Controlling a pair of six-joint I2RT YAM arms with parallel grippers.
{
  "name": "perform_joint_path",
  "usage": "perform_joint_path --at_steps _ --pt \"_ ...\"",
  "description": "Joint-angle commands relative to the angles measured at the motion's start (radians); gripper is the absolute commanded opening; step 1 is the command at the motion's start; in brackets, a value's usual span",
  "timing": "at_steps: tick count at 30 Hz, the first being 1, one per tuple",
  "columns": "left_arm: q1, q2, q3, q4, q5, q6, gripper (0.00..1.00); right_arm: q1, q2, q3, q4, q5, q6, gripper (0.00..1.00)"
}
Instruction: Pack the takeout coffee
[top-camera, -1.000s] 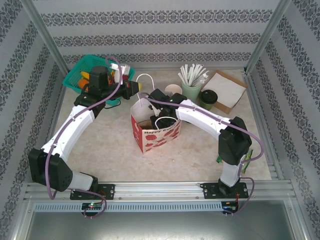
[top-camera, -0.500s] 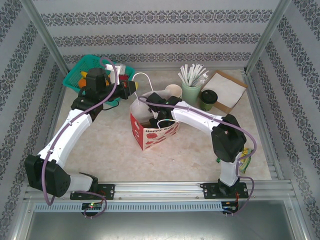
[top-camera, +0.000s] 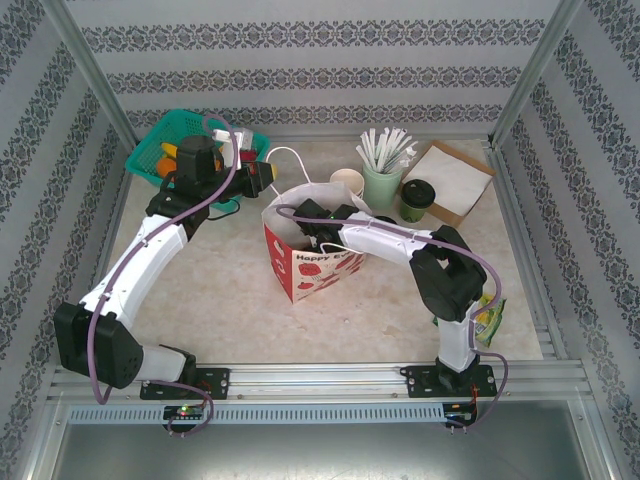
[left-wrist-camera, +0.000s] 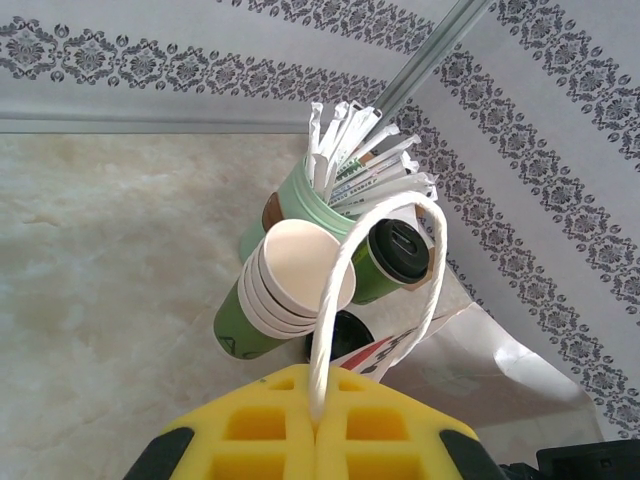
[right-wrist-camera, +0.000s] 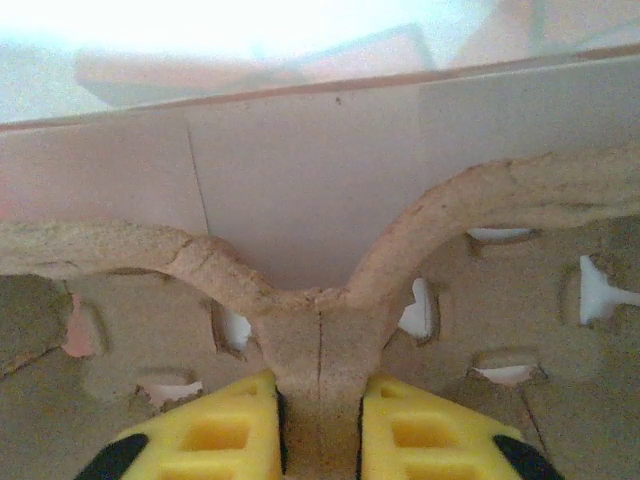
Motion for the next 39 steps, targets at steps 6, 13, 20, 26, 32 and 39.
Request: perform_joint_path --at_steps 6,13,20,26,32,39 --pt "0.007 0.002 0.033 -0.004 0.035 0.024 0.0 0.01 -0.078 0.013 0.005 -0.046 -0.025 0.61" --pt "0.007 -0.013 0.02 0.002 0.089 0.057 0.0 0.013 -0.141 0.068 -0.045 -0.042 -0.02 0.67" --pt "0.007 -0.022 0.016 -0.009 0.077 0.074 0.0 0.013 -0.155 0.01 -0.031 0.006 -0.06 0.05" --pt "0.007 -0.026 0.007 0.006 0.079 0.075 0.0 0.014 -0.101 0.008 -0.053 -0.031 -0.08 0.0" --pt "0.007 -0.032 -0.003 0.009 0.083 0.076 0.0 0.02 -0.043 0.041 -0.102 -0.016 -0.083 0.0" --pt "0.007 -0.042 -0.011 0.007 0.085 0.075 0.0 0.023 0.01 0.039 -0.106 0.036 -0.059 0.0"
